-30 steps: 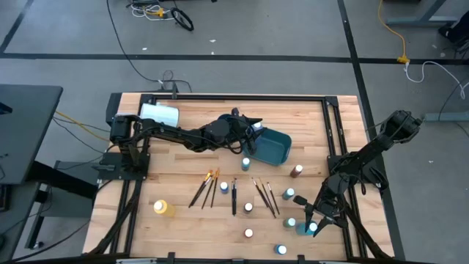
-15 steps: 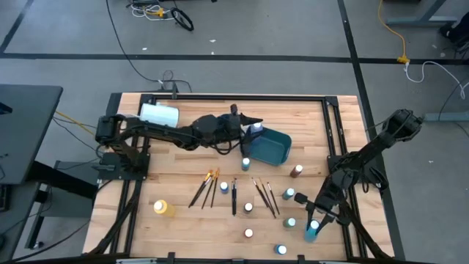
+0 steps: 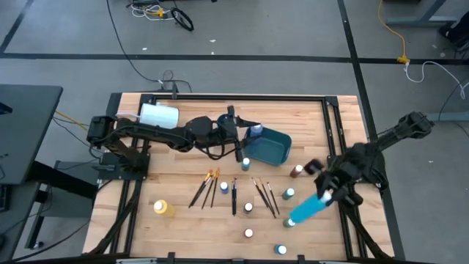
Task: Pick & Place Paint Supplies
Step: Put the large light blue paint bottle into the blue bin
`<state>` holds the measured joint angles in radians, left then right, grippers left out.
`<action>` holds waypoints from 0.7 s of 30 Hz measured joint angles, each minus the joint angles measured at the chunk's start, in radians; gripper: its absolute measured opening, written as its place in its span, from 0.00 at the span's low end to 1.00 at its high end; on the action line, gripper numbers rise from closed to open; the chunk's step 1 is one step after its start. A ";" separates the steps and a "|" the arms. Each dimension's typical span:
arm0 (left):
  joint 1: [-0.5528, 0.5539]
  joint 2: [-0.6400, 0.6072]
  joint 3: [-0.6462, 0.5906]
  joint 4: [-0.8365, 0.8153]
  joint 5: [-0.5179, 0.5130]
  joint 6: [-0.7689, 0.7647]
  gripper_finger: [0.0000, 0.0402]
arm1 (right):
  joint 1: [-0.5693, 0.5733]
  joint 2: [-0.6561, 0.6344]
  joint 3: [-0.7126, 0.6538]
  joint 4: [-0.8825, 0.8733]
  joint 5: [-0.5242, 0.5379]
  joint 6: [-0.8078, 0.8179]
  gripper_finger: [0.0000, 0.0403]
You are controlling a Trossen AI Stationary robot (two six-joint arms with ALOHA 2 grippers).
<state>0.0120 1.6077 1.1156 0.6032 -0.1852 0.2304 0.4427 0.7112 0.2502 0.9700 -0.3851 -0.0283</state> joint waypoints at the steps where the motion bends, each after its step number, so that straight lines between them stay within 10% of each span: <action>1: -0.003 0.000 0.000 -0.008 -0.010 0.019 0.48 | -0.016 -0.011 0.021 -0.015 0.039 -0.035 0.28; 6: -0.040 -0.023 0.001 -0.040 -0.145 0.219 0.48 | -0.099 -0.016 0.133 -0.219 0.434 -0.184 0.28; 11: -0.106 -0.096 0.000 -0.115 -0.526 0.380 0.48 | -0.178 0.035 0.203 -0.422 0.838 -0.198 0.28; 15: -0.134 -0.175 -0.001 -0.193 -0.730 0.415 0.48 | -0.263 0.103 0.208 -0.410 0.913 -0.189 0.28; 21: -0.109 -0.332 -0.005 -0.439 -0.603 0.288 0.48 | -0.382 0.253 0.207 -0.401 0.891 -0.141 0.28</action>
<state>-0.0966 1.2761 1.1103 0.1645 -0.7887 0.5184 0.0609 0.9638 0.4568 0.5690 0.5059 -0.1688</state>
